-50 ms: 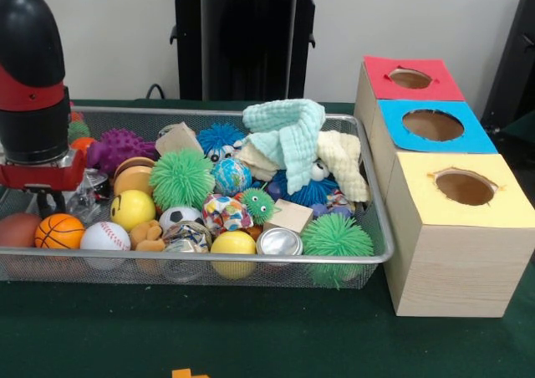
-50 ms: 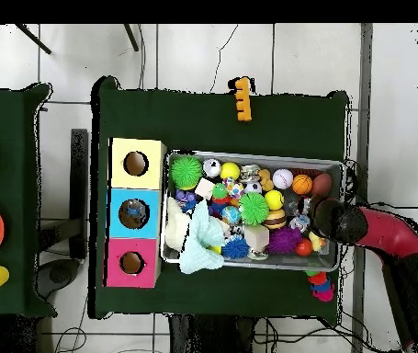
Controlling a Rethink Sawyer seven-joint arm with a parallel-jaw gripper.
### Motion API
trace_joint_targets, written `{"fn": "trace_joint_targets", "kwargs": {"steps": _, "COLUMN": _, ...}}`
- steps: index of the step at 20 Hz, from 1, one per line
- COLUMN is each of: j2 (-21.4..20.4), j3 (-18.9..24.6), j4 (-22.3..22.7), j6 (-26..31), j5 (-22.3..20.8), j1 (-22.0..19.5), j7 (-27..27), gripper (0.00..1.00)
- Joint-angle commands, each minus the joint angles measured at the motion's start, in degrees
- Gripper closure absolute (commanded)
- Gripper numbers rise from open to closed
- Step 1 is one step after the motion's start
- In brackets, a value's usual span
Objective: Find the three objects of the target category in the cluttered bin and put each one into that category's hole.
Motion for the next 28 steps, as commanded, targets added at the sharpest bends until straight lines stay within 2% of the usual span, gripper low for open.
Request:
{"fn": "trace_joint_targets", "kwargs": {"steps": 1, "j2": 1.5, "j3": -0.3, "j4": 2.9, "j6": -3.2, "j5": -6.5, "j1": 0.7, "j7": -6.9, "gripper": 0.00}}
{"fn": "trace_joint_targets", "kwargs": {"steps": 2, "j2": 2.0, "j3": 0.7, "j4": 3.5, "j6": -3.4, "j5": -6.0, "j1": -0.4, "j7": -7.5, "gripper": 0.00}}
{"fn": "trace_joint_targets", "kwargs": {"steps": 6, "j2": 3.4, "j3": 0.9, "j4": 2.2, "j6": -1.7, "j5": -5.9, "j1": -0.2, "j7": -8.4, "gripper": 0.00}}
{"fn": "trace_joint_targets", "kwargs": {"steps": 14, "j2": 3.3, "j3": 0.9, "j4": 2.9, "j6": -0.5, "j5": -5.1, "j1": -0.5, "j7": -8.3, "gripper": 0.00}}
{"fn": "trace_joint_targets", "kwargs": {"steps": 21, "j2": -3.4, "j3": -0.4, "j4": 9.7, "j6": 1.6, "j5": -3.0, "j1": 0.3, "j7": -5.0, "gripper": 0.00}}
{"fn": "trace_joint_targets", "kwargs": {"steps": 24, "j2": -4.3, "j3": -0.1, "j4": 11.6, "j6": 1.0, "j5": -3.2, "j1": -0.6, "j7": -5.3, "gripper": 0.00}}
{"fn": "trace_joint_targets", "kwargs": {"steps": 28, "j2": -3.2, "j3": 0.5, "j4": 10.4, "j6": 1.5, "j5": -3.4, "j1": -0.9, "j7": -6.5, "gripper": 0.00}}
